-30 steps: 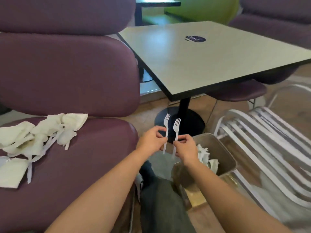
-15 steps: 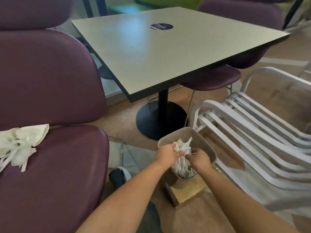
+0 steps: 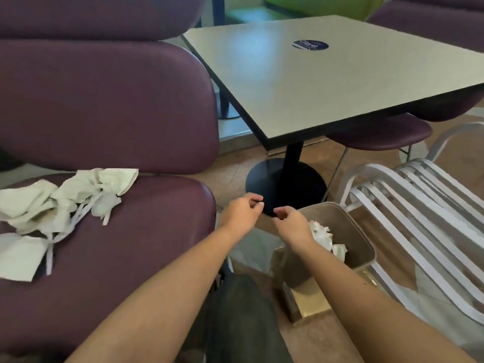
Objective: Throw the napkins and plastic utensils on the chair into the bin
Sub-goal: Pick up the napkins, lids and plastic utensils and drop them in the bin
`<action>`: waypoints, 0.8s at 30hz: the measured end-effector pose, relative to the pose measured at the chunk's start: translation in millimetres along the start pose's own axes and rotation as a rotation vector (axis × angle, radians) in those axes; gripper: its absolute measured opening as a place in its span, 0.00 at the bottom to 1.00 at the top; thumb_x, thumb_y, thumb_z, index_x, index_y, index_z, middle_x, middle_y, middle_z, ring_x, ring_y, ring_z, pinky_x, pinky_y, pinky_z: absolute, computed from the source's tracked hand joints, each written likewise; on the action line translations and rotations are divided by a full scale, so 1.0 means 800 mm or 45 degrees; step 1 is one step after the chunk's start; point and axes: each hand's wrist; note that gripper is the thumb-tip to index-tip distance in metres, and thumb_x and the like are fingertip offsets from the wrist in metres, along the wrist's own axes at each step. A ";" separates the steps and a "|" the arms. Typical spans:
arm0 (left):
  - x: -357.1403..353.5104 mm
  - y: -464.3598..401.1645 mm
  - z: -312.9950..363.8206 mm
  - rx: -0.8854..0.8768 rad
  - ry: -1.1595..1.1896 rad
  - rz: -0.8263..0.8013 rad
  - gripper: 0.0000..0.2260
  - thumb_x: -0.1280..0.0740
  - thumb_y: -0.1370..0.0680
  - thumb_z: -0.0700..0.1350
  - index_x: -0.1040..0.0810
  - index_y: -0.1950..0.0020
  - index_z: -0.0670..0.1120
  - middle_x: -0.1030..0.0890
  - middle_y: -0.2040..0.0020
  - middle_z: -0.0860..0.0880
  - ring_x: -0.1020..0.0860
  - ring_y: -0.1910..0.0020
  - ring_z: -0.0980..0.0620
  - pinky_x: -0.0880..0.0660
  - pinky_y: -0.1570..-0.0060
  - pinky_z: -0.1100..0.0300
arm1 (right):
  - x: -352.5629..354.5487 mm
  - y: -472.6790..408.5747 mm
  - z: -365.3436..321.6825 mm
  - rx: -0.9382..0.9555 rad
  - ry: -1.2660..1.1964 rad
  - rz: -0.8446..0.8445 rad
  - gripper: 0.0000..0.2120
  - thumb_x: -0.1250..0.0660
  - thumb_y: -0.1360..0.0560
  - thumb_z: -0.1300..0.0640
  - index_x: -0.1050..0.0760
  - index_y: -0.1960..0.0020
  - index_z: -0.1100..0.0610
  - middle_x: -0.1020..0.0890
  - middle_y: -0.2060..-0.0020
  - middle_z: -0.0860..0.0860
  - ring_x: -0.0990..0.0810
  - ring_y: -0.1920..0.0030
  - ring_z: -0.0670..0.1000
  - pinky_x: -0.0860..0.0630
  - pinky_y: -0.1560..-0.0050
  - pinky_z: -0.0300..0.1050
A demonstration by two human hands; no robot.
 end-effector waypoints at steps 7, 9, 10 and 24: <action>0.121 0.027 -0.067 0.164 -0.073 0.334 0.09 0.37 0.21 0.55 0.21 0.43 0.58 0.18 0.46 0.57 0.21 0.44 0.53 0.28 0.51 0.58 | -0.082 0.019 -0.104 0.196 -0.009 -0.107 0.10 0.35 0.25 0.57 0.21 0.45 0.52 0.17 0.49 0.49 0.21 0.48 0.50 0.27 0.51 0.41; 0.150 0.036 -0.093 0.226 -0.075 0.387 0.09 0.37 0.21 0.55 0.21 0.44 0.58 0.18 0.47 0.57 0.21 0.45 0.52 0.29 0.52 0.59 | -0.107 0.023 -0.127 0.208 -0.007 -0.137 0.07 0.35 0.25 0.56 0.22 0.49 0.50 0.17 0.51 0.49 0.20 0.51 0.50 0.25 0.53 0.43; 0.165 0.042 -0.108 0.261 -0.073 0.404 0.08 0.37 0.22 0.55 0.21 0.45 0.58 0.18 0.48 0.57 0.21 0.46 0.52 0.29 0.53 0.59 | -0.122 0.025 -0.139 0.225 0.000 -0.154 0.06 0.34 0.25 0.56 0.22 0.50 0.49 0.17 0.52 0.49 0.20 0.51 0.50 0.24 0.52 0.43; 0.293 0.085 -0.288 0.576 -0.176 0.645 0.10 0.37 0.22 0.50 0.20 0.43 0.56 0.18 0.45 0.57 0.21 0.45 0.52 0.25 0.49 0.55 | -0.304 0.036 -0.238 0.262 0.008 -0.376 0.04 0.35 0.27 0.54 0.25 0.54 0.47 0.17 0.55 0.48 0.17 0.56 0.56 0.19 0.53 0.53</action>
Point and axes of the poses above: each hand's wrist, its own y-axis away from the middle knuckle, its own x-axis out of the back of the hand, z = x × y
